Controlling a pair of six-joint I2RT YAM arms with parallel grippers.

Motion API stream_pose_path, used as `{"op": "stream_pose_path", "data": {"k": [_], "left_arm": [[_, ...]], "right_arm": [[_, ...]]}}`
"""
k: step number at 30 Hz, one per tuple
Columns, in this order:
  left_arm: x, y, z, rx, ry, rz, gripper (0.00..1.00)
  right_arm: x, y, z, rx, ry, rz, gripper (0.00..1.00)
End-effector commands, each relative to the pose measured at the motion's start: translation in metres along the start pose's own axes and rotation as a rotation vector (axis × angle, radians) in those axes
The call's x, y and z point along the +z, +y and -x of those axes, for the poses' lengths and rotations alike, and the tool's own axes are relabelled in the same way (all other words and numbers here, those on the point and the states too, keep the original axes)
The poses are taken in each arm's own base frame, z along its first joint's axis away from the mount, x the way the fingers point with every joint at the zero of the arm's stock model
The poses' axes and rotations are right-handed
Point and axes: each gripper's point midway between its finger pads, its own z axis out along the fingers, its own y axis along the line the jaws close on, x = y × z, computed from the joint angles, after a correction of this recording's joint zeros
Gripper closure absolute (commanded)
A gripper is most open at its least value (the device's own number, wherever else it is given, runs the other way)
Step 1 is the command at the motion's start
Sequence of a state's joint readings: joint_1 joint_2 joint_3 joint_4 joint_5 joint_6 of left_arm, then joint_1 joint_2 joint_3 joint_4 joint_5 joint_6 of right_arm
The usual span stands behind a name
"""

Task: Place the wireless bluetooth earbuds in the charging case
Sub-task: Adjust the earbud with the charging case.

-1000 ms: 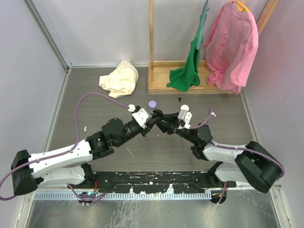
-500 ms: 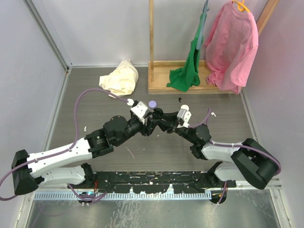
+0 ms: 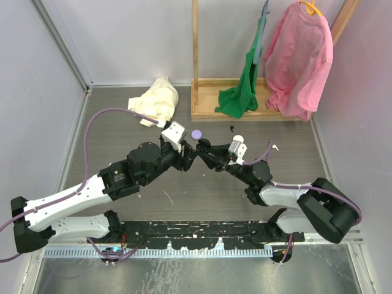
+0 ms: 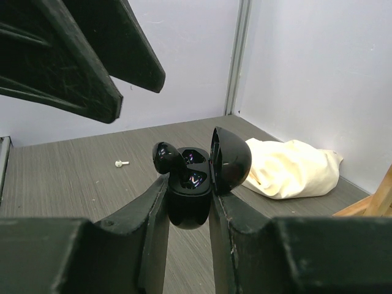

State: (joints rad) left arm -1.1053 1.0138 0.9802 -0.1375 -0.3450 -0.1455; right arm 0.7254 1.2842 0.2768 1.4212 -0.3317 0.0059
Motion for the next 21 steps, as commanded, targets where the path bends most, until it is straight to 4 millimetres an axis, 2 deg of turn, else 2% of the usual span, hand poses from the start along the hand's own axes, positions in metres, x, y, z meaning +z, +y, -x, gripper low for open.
{"op": "stream_pose_path", "data": {"k": [1,11,21], "left_arm": [[0.001,0.019,0.015,-0.001,0.001,0.097,0.43],[0.013,0.029,0.011,-0.011,0.032,0.095,0.42],[0.015,0.010,0.006,-0.004,0.061,-0.017,0.42]], "right_arm": [[0.007,0.001,0.028,-0.039,-0.102,0.012,0.99],[0.009,0.006,0.031,-0.026,-0.110,0.044,0.99],[0.010,0.006,0.031,-0.023,-0.110,0.045,0.99]]}}
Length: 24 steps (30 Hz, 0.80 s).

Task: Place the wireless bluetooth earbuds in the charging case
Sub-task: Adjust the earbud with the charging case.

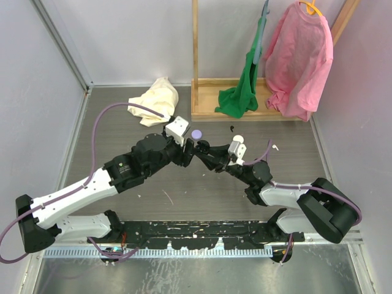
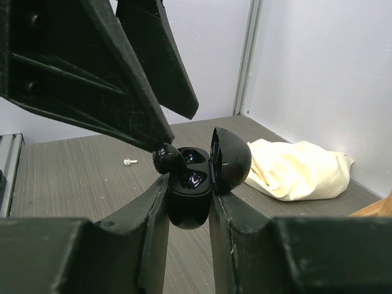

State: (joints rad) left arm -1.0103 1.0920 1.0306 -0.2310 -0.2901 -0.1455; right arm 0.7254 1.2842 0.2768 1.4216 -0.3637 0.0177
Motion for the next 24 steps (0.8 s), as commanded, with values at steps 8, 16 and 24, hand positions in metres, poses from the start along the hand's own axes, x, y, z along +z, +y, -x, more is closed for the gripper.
{"op": "stream_pose_path", "data": {"k": [8,16,24], "left_arm": [[-0.007,-0.023,0.028,-0.027,-0.044,-0.120,0.40],[0.001,-0.026,0.030,-0.052,-0.031,-0.118,0.40],[0.006,-0.023,0.030,-0.080,-0.016,-0.083,0.37]], "right_arm": [[0.013,0.000,0.031,-0.026,-0.110,0.018,0.99],[0.015,0.001,0.031,-0.009,-0.113,0.026,0.99],[0.015,0.002,0.029,-0.003,-0.111,0.029,0.99]]}}
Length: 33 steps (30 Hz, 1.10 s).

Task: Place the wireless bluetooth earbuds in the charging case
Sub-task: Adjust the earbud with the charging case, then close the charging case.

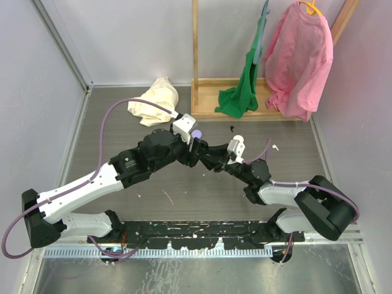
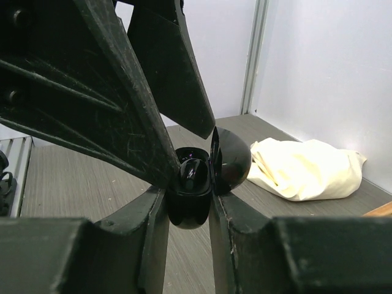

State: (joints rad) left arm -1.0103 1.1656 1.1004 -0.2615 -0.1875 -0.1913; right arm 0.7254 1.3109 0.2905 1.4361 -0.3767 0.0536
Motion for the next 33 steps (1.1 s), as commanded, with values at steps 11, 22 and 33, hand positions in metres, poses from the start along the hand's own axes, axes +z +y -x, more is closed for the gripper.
{"op": "stream_pose_path", "data": {"k": [11,22,33], "left_arm": [[-0.025,0.015,0.020,-0.062,-0.049,-0.059,0.33],[-0.041,0.024,0.013,-0.166,-0.143,-0.300,0.31],[-0.045,0.002,0.012,-0.187,-0.225,-0.540,0.38]], "right_arm": [[0.006,0.000,0.021,0.005,-0.079,0.025,0.99],[0.006,0.013,0.026,0.078,-0.072,0.139,0.99],[0.009,0.032,0.032,0.126,-0.070,0.258,0.99]]}}
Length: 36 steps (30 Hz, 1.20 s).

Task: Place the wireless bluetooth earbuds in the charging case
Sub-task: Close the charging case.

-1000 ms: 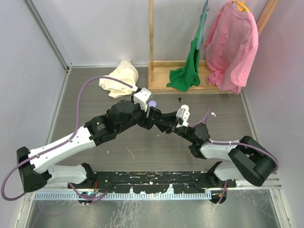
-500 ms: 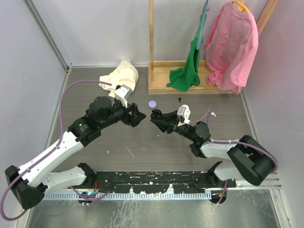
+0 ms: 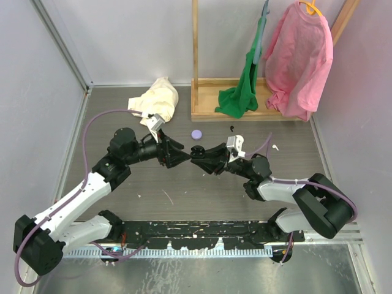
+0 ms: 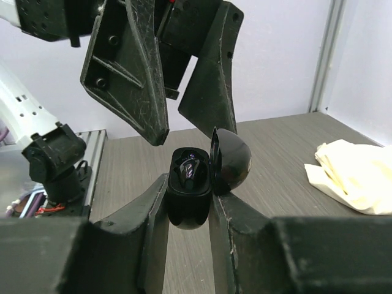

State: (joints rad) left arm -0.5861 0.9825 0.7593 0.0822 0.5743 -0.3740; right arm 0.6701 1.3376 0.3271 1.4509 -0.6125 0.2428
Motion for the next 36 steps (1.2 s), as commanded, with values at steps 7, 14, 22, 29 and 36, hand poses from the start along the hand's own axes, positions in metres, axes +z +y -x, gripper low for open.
{"op": "stream_pose_path", "data": {"k": [7,14,22,29,36], "left_arm": [[-0.002,-0.036,0.031,0.066,-0.110,-0.186,0.48],[-0.002,-0.036,0.032,0.063,-0.109,-0.192,0.57],[0.001,-0.035,0.028,0.058,-0.096,-0.196,0.64],[0.003,-0.034,0.027,0.057,-0.089,-0.201,0.70],[0.000,-0.035,0.024,0.079,-0.079,-0.200,0.77]], "right_arm": [[0.013,0.020,0.029,-0.025,-0.079,0.154,0.99],[0.016,0.026,0.032,-0.011,-0.090,0.205,0.99],[0.017,0.030,0.034,-0.007,-0.097,0.230,0.99],[0.018,0.033,0.037,-0.004,-0.105,0.252,0.99],[0.019,0.032,0.037,-0.004,-0.110,0.249,0.97]]}}
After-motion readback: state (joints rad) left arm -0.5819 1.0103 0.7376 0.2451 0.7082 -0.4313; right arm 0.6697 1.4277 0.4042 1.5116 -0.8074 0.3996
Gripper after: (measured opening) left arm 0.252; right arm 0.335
